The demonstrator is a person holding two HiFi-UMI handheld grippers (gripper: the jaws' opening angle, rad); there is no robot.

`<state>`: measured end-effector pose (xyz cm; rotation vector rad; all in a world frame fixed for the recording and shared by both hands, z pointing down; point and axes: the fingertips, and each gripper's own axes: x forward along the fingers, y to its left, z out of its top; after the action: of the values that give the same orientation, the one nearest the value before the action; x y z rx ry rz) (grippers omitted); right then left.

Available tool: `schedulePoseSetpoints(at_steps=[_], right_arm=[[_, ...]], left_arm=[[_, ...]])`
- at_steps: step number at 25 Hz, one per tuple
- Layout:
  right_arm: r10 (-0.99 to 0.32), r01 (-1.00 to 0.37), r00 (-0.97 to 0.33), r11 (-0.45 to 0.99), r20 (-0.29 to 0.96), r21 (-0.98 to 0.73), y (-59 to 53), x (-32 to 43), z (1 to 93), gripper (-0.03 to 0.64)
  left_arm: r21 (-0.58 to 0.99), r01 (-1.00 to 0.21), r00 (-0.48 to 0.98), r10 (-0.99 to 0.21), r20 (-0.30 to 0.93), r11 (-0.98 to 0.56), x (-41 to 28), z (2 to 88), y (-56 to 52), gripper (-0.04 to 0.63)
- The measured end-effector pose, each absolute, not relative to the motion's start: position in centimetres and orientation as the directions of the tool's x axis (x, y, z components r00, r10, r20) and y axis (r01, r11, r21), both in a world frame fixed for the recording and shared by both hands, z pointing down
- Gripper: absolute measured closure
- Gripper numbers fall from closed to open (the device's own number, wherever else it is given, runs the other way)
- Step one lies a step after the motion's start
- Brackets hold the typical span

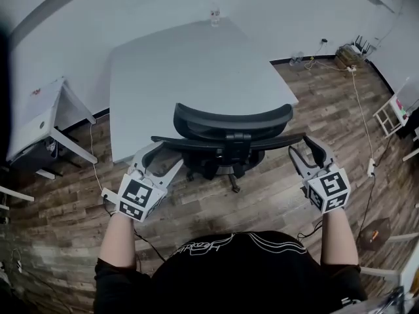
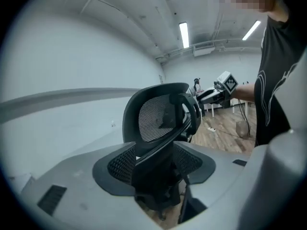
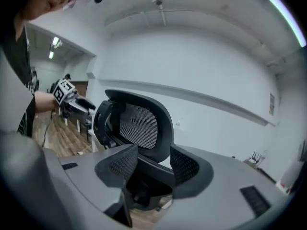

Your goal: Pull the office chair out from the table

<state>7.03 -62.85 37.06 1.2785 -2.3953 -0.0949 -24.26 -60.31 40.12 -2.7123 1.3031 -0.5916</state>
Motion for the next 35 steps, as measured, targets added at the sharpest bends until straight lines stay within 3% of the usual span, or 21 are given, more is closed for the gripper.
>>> schedulePoseSetpoints(at_steps=[4,13,17,22,26,33,35], right_arm=[[-0.755,-0.645,-0.495,0.651,0.431,0.400,-63.7,5.8,38.6,0.332],[-0.628,-0.270,-0.366,0.778,0.687,0.568,-66.6,5.4,44.5,0.324],[-0.624,-0.186,-0.306,0.780,0.719,0.597,-67.6,5.7,46.2,0.325],[-0.638,-0.176,-0.312,0.767,0.704,0.617,-68.1,5.7,46.3,0.325],[-0.674,-0.079,-0.214,0.734,0.707,0.675,-68.6,6.9,46.4,0.325],[-0.642,0.027,-0.087,0.763,0.762,0.646,-69.3,8.2,48.3,0.329],[-0.650,0.042,-0.074,0.756,0.756,0.653,-69.5,8.2,48.4,0.375]], left_arm=[[-0.338,-0.688,0.527,-0.762,0.377,-0.643,-26.0,41.1,-62.5,0.356],[-0.485,-0.436,0.462,-0.651,0.603,-0.758,-27.2,45.8,-65.3,0.344],[-0.523,-0.314,0.417,-0.610,0.674,-0.793,-27.1,47.5,-65.9,0.344],[-0.530,-0.239,0.371,-0.581,0.724,-0.813,-27.3,49.1,-66.7,0.344],[-0.559,-0.158,0.318,-0.578,0.752,-0.814,-27.4,50.6,-66.8,0.345],[-0.588,-0.139,0.286,-0.601,0.746,-0.797,-27.8,50.2,-67.3,0.419],[-0.591,-0.129,0.269,-0.601,0.752,-0.796,-27.8,50.4,-67.3,0.420]])
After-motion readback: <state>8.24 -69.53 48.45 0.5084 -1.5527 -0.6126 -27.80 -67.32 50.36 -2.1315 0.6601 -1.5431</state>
